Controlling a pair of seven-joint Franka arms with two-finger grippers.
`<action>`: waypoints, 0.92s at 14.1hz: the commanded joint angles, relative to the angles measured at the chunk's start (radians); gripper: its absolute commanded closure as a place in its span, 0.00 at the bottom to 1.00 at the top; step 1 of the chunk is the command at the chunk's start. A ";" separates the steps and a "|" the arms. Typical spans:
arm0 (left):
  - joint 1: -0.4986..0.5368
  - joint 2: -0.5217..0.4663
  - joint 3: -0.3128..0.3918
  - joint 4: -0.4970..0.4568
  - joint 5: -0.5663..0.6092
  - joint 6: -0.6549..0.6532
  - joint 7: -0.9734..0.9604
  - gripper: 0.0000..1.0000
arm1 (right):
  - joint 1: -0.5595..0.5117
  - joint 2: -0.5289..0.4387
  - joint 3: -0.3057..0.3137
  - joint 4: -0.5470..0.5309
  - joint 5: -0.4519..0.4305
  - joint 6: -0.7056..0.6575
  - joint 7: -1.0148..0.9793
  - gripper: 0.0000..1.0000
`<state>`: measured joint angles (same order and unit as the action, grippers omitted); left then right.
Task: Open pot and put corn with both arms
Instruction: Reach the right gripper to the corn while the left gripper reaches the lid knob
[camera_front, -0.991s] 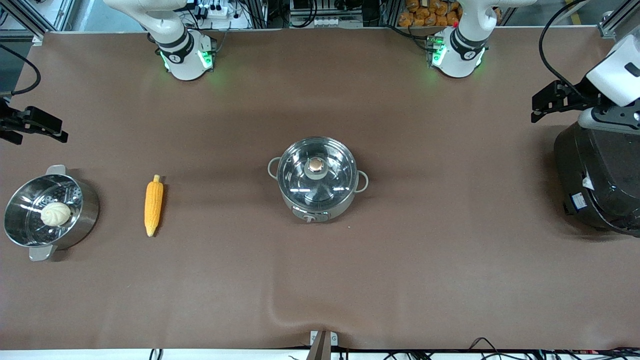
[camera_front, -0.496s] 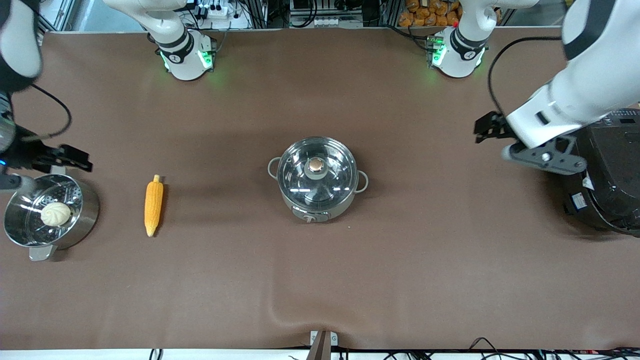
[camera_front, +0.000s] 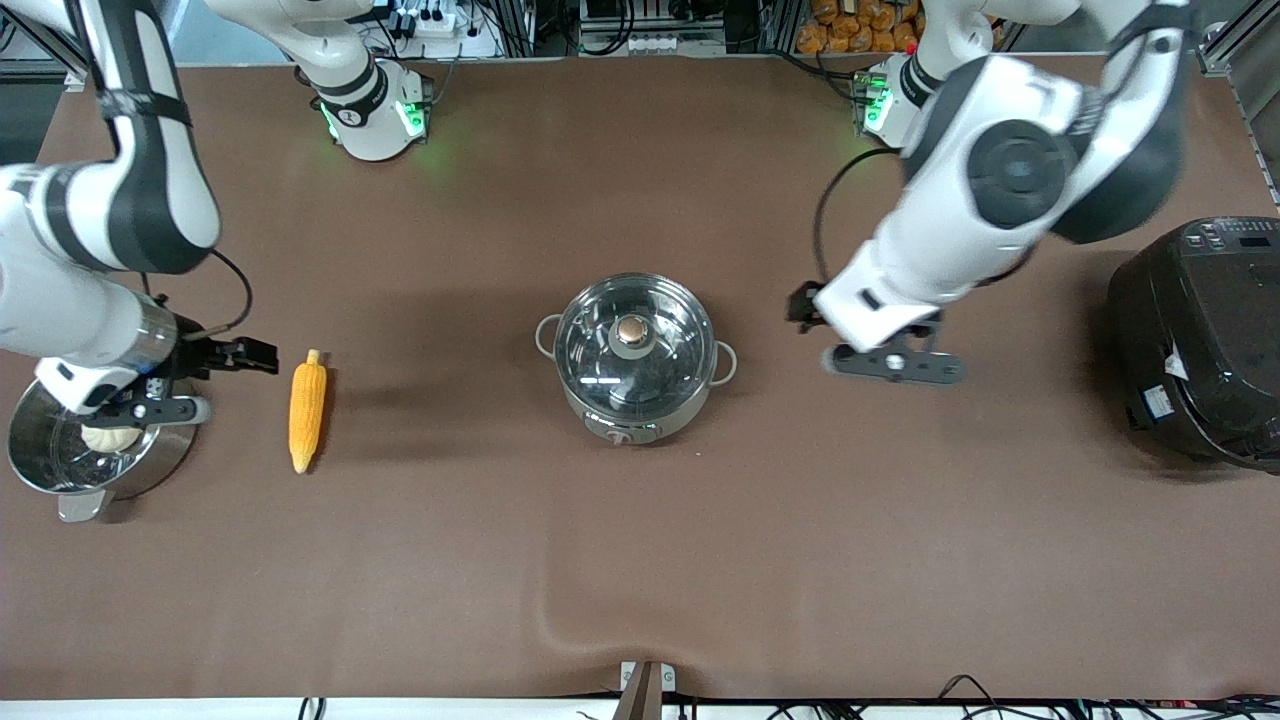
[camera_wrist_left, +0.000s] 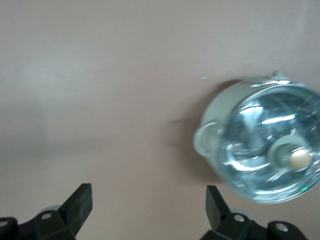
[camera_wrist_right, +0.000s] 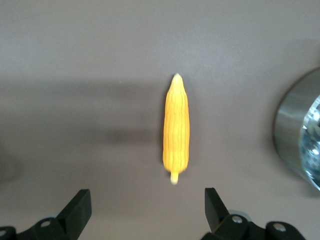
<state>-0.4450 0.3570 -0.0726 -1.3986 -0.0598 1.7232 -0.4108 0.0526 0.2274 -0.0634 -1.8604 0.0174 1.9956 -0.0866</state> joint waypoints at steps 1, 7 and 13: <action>-0.116 0.078 0.016 0.036 -0.009 0.073 -0.159 0.00 | 0.004 -0.008 -0.001 -0.205 0.001 0.235 0.010 0.00; -0.285 0.177 0.022 0.036 0.008 0.148 -0.316 0.00 | 0.009 0.085 -0.001 -0.243 0.001 0.353 0.004 0.00; -0.353 0.260 0.024 0.036 0.093 0.274 -0.391 0.00 | -0.020 0.188 -0.003 -0.215 -0.025 0.477 -0.018 0.00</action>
<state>-0.7861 0.5957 -0.0611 -1.3906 -0.0149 1.9920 -0.7811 0.0527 0.3459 -0.0667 -2.1009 0.0057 2.4108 -0.0924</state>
